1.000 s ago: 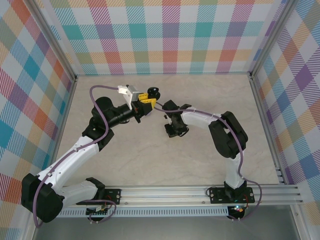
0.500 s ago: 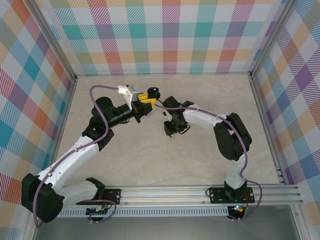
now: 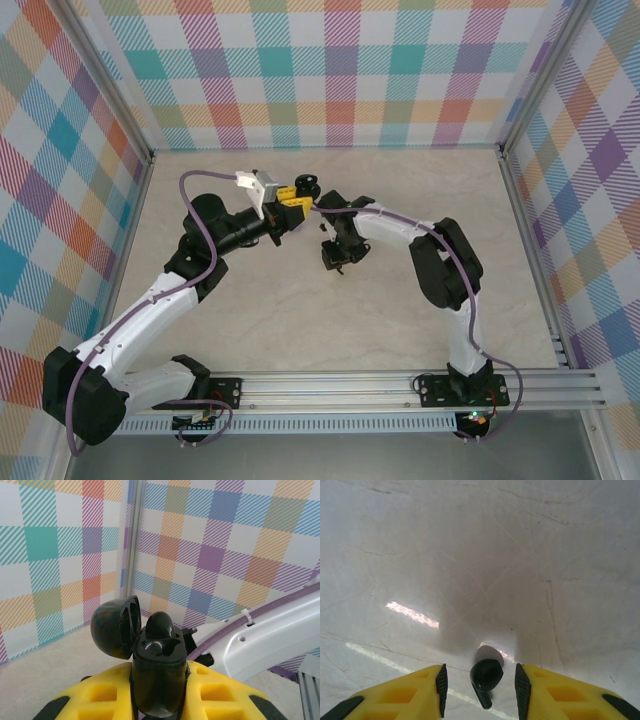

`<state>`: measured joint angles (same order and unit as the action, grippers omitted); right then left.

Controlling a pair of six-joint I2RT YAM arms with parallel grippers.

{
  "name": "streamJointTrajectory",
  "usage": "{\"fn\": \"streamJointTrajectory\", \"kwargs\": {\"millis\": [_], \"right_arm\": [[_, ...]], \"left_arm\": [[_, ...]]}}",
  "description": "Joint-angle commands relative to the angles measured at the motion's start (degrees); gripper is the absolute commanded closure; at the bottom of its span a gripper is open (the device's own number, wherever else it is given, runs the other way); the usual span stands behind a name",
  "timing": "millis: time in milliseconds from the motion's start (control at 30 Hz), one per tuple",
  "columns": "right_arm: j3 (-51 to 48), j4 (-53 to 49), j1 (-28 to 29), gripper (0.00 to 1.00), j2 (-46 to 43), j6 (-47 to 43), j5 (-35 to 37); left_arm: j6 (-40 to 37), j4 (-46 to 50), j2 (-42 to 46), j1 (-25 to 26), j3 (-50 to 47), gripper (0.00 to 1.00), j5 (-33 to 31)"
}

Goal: Insert wireless bluetooth earbuds into charging case

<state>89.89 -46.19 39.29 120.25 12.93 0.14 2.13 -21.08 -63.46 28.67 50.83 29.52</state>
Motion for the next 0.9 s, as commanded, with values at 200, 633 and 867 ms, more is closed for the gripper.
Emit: {"fn": "streamJointTrajectory", "kwargs": {"millis": [200, 633, 867], "right_arm": [[3.0, -3.6, -0.3, 0.59, 2.2, 0.4, -0.8], [4.8, -5.9, 0.3, 0.63, 5.1, 0.6, 1.8], [5.5, -7.3, 1.0, 0.66, 6.1, 0.9, 4.0]], "left_arm": [[-0.1, -1.4, 1.2, -0.7, 0.8, 0.94, 1.2], [-0.3, -1.5, 1.1, -0.6, 0.8, 0.94, 1.3], [-0.3, -1.4, 1.2, -0.7, 0.8, 0.94, 1.3]]}}
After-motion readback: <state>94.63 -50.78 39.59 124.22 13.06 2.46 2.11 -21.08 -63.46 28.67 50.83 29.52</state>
